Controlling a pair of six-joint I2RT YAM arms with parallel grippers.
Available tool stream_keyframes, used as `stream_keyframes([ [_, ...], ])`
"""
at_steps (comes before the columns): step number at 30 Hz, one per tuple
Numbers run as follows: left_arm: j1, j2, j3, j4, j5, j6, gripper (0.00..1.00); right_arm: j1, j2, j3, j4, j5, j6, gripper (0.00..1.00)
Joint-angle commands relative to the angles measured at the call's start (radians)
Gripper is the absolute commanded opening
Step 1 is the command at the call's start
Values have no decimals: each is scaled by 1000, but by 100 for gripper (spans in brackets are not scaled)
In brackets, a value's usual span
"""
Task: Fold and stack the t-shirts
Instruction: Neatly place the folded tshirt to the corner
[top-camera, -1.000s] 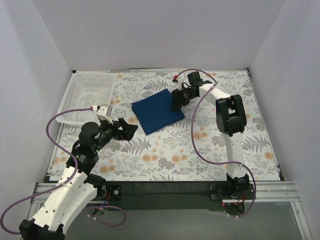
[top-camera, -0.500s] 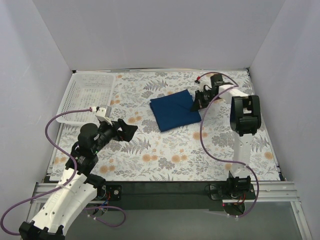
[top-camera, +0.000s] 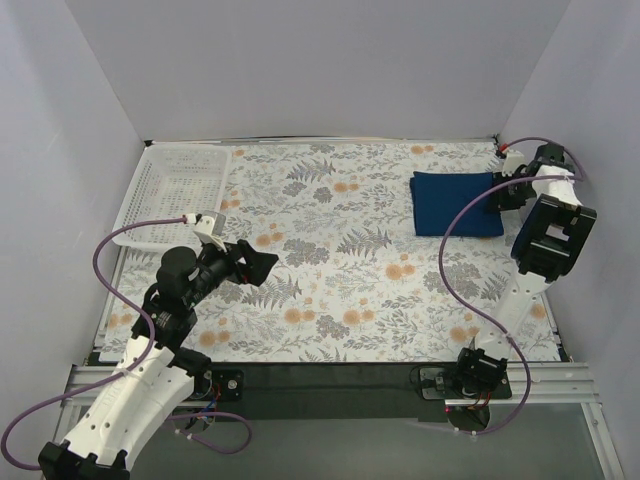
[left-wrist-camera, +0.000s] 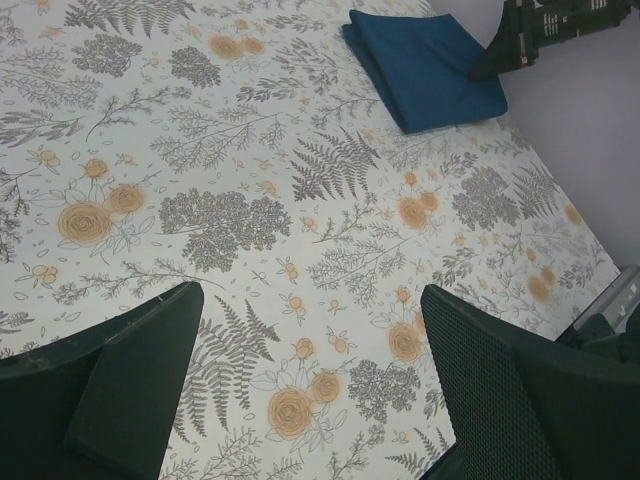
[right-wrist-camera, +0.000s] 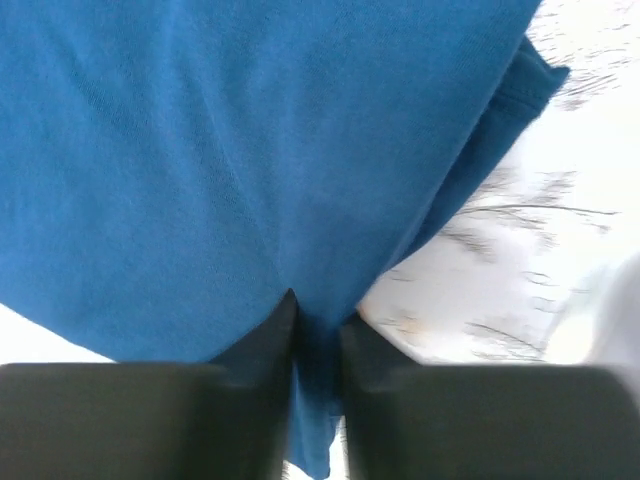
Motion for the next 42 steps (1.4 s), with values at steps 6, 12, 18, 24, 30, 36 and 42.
stream_keyframes([
  [6, 3, 6, -8, 14, 30, 1, 83, 56, -65, 125, -75, 184, -193, 51],
  [12, 5, 17, -6, 19, 30, 4, 83, 73, -169, 119, -68, 247, -219, 54],
  [18, 3, 3, -6, 20, 24, 7, 83, 96, -257, -19, -67, 117, -211, 46],
  [24, 5, 3, -8, 20, 21, 10, 83, 125, -281, -232, 38, 59, -104, 24],
  [30, 3, 8, -12, 19, 24, 1, 84, 128, -321, -433, 201, 163, -49, 18],
  [36, 3, 32, -5, 16, 24, -2, 84, 128, -329, -481, 243, 203, -95, 18],
  [42, 3, 17, 38, -3, -28, -1, 86, 128, -599, -572, 248, 171, -161, 31],
])
